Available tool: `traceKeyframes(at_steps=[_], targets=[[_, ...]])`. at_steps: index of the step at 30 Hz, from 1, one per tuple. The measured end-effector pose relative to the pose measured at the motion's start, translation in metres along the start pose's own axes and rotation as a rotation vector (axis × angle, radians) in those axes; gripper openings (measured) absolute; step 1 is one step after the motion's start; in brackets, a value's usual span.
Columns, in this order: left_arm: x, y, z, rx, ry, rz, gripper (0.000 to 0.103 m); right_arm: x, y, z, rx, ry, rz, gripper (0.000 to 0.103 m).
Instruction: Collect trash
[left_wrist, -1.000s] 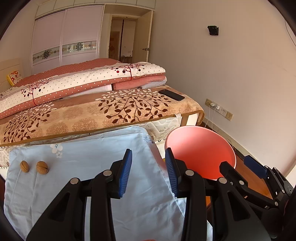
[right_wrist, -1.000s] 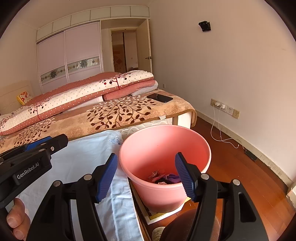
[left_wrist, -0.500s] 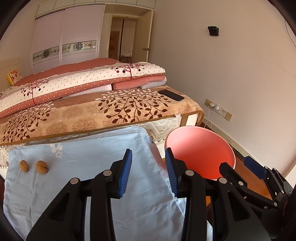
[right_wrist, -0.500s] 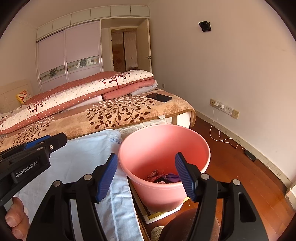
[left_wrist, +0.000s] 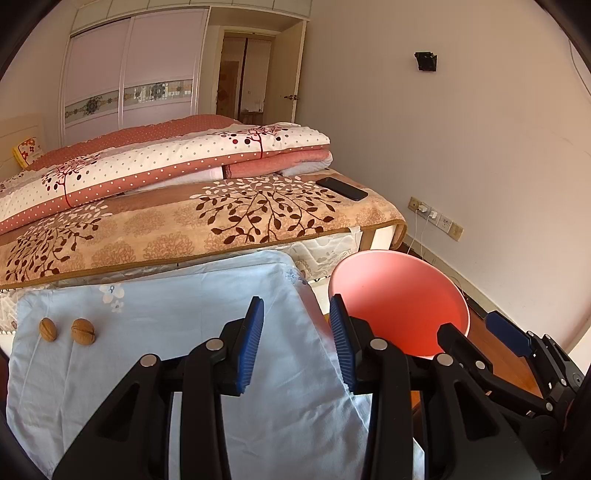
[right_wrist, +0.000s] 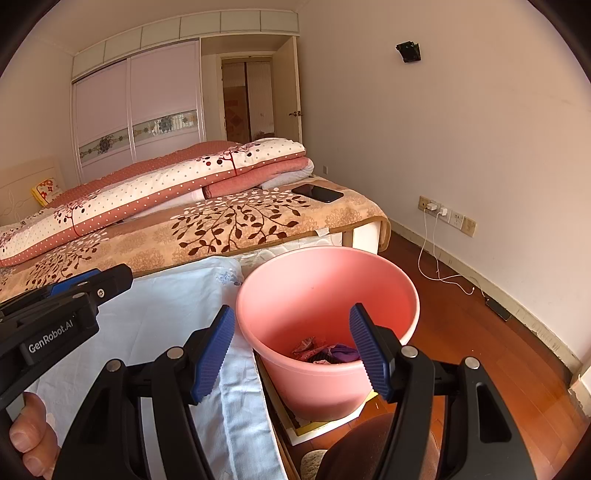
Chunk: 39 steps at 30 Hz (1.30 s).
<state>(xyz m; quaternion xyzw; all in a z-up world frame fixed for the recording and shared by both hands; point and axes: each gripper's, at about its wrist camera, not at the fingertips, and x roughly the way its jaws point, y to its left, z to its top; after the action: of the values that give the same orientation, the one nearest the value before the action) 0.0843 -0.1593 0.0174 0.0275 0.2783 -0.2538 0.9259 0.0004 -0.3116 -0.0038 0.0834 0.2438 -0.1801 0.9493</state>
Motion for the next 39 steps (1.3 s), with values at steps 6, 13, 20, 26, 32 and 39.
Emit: traceKeyframes(at_steps=[6, 13, 20, 26, 32, 39], targets=[[0.0002, 0.0, -0.0004, -0.001, 0.002, -0.001, 0.037, -0.0005, -0.0032, -0.0015, 0.008, 0.001, -0.002, 0.064], [0.0017, -0.0005, -0.0014, -0.001, 0.008, -0.004, 0.038, -0.0001, -0.003, -0.0013, 0.007, 0.001, -0.002, 0.064], [0.0018, -0.0006, -0.0016, -0.001, 0.008, -0.004, 0.038, -0.0001, -0.0031, -0.0014, 0.007, 0.002, -0.002, 0.064], [0.002, -0.0012, -0.0017, 0.0, 0.012, -0.007, 0.038, -0.0002, -0.0035, -0.0015, 0.006, 0.003, -0.002, 0.064], [0.0013, -0.0002, -0.0029, -0.001, 0.01, -0.008, 0.038, 0.0003, -0.0027, -0.0022, 0.006, 0.004, -0.003, 0.064], [0.0009, 0.0006, -0.0033, 0.002, 0.009, -0.004, 0.038, 0.0004, -0.0023, -0.0046, 0.006, 0.007, -0.003, 0.064]])
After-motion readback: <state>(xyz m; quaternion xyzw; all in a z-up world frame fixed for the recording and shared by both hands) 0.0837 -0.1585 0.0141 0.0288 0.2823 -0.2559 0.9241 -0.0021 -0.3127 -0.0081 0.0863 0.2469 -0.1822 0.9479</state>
